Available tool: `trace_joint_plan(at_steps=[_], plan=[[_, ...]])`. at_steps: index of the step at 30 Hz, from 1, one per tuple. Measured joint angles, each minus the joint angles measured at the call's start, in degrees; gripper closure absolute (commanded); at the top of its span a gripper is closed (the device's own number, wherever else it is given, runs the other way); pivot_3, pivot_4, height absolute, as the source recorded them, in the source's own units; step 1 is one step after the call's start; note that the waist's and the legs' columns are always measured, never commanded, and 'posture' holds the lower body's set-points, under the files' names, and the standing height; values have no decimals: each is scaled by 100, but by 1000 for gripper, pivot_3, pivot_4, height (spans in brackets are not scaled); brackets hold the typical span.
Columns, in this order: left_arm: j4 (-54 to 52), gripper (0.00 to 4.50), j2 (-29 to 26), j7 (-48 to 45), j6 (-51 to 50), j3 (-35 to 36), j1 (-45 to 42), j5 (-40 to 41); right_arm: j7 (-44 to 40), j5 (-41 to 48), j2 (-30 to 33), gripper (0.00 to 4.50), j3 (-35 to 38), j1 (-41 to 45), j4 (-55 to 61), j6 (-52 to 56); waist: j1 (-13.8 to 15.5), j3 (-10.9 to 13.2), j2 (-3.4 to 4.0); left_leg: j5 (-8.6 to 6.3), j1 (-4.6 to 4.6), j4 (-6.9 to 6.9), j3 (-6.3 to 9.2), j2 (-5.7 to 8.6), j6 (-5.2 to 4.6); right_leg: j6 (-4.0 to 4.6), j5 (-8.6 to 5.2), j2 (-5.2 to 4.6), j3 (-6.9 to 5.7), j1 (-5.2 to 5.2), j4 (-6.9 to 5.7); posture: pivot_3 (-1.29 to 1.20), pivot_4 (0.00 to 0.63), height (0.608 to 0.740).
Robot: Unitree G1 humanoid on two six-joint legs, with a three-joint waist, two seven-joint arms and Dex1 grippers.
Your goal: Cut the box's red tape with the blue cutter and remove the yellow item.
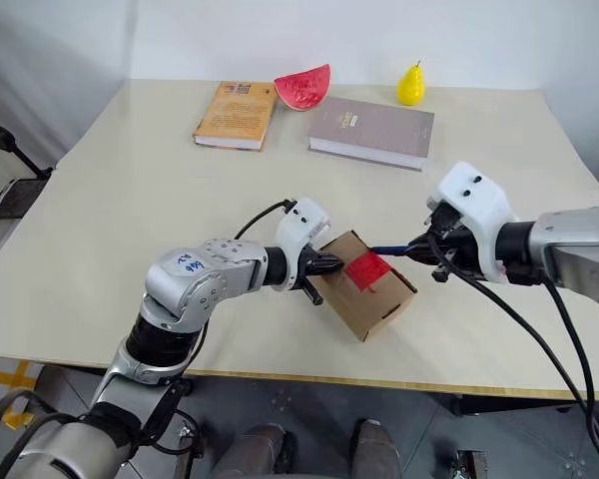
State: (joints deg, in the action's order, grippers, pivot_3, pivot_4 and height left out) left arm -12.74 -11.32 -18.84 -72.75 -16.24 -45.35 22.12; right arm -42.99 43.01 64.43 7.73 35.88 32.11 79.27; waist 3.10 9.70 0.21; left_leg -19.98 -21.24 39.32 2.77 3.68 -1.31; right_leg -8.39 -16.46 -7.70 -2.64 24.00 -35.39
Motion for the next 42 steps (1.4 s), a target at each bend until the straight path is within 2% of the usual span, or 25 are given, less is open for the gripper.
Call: trace_joint_plan(at_steps=[16, 27, 42], plan=[[171, 4476, 4, 59, -3, 6, -78, 0, -108, 338, 503, 4344, 259, -335, 103, 312, -11, -6, -9, 3, 19, 1, 0, -4, -6, 0, 0, 5, -2, -38, 39, 0, 150, 740], [226, 4476, -21, 64, 57, 0, -88, -96, 373, 86, -312, 4344, -282, 99, -227, 181, -91, -10, -16, 4, 27, 12, -3, -5, -4, 1, 0, 6, 5, -39, 41, 0, 150, 740], [224, 4476, -64, 28, 135, -5, -89, -299, 656, -114, -1000, 4344, -319, 442, -519, 181, -191, -10, -15, 4, 26, 16, -5, -15, -1, 6, 3, 14, 9, -33, 37, 0, 150, 740]])
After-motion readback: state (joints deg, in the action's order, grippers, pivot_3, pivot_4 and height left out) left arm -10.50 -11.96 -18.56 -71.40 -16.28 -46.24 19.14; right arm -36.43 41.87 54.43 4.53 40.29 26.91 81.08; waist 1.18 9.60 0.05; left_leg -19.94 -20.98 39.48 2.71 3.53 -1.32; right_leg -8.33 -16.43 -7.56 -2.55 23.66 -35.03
